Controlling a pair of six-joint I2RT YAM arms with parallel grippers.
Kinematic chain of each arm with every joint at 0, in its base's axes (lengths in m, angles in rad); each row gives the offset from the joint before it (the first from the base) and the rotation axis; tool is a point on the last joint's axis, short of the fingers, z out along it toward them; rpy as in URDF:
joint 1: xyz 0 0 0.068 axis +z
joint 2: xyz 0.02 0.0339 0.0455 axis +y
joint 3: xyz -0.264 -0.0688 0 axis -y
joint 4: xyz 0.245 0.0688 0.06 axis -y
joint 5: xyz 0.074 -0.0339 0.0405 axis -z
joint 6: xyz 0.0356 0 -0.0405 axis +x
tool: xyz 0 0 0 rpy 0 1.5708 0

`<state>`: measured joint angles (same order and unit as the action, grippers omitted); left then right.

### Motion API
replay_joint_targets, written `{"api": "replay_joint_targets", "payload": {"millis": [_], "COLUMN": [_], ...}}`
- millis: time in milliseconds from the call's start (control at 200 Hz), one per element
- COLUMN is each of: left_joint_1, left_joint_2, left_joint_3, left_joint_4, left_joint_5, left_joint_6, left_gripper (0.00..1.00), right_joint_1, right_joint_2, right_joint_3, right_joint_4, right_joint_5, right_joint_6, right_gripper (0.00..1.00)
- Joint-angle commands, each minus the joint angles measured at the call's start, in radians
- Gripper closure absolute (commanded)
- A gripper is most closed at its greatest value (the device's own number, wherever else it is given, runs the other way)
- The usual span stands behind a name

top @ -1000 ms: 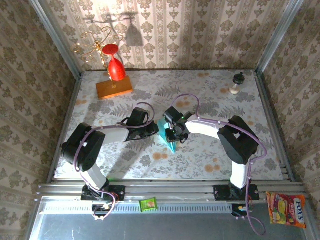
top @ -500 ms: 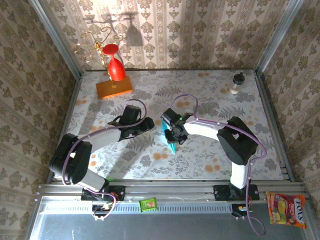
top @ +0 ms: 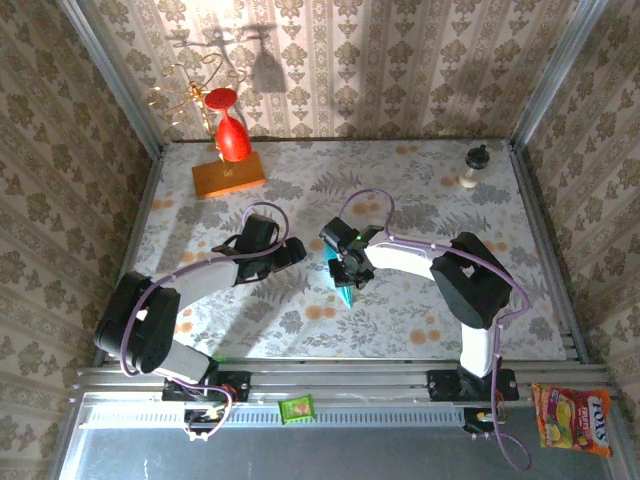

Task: Fold a paper plane with a square sheet of paper (pick it up from the middle)

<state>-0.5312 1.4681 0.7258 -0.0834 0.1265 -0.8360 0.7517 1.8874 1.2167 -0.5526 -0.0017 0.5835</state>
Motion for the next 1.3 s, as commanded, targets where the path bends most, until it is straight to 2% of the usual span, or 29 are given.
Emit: {"api": "replay_joint_targets", "payload": {"millis": [0,170,285,610,845,1295], "left_joint_1": [0.01,0.015,0.021,0.025,0.025,0.022], "left_joint_2": [-0.023,-0.034,-0.05,-0.079,-0.068,-0.033], "left_joint_3": [-0.014,-0.017,-0.024,-0.031,-0.027,-0.017], "left_joint_4": [-0.032,-0.045,-0.056,-0.096,-0.107,-0.096], "left_joint_5": [-0.023,-0.028,-0.038,-0.046,-0.045,-0.025], "left_joint_6": [0.02,0.027,0.032,0.052,0.054,0.049], "left_gripper": [0.14,0.12,0.09,0.01,0.0,0.0], "right_joint_1": [0.007,-0.003,-0.046,-0.176,-0.216,-0.21], "right_joint_2": [0.014,-0.017,-0.012,0.173,0.293,0.38], "right_joint_3": [0.025,0.047,0.104,0.372,0.514,0.558], "right_joint_4": [-0.04,-0.04,-0.036,-0.051,-0.121,-0.176], "right_joint_5": [0.044,0.087,0.095,0.049,0.044,0.101], "right_joint_6": [0.018,0.016,0.001,-0.09,-0.125,-0.123], "right_gripper": [0.85,0.9,0.91,0.92,0.89,0.73]}}
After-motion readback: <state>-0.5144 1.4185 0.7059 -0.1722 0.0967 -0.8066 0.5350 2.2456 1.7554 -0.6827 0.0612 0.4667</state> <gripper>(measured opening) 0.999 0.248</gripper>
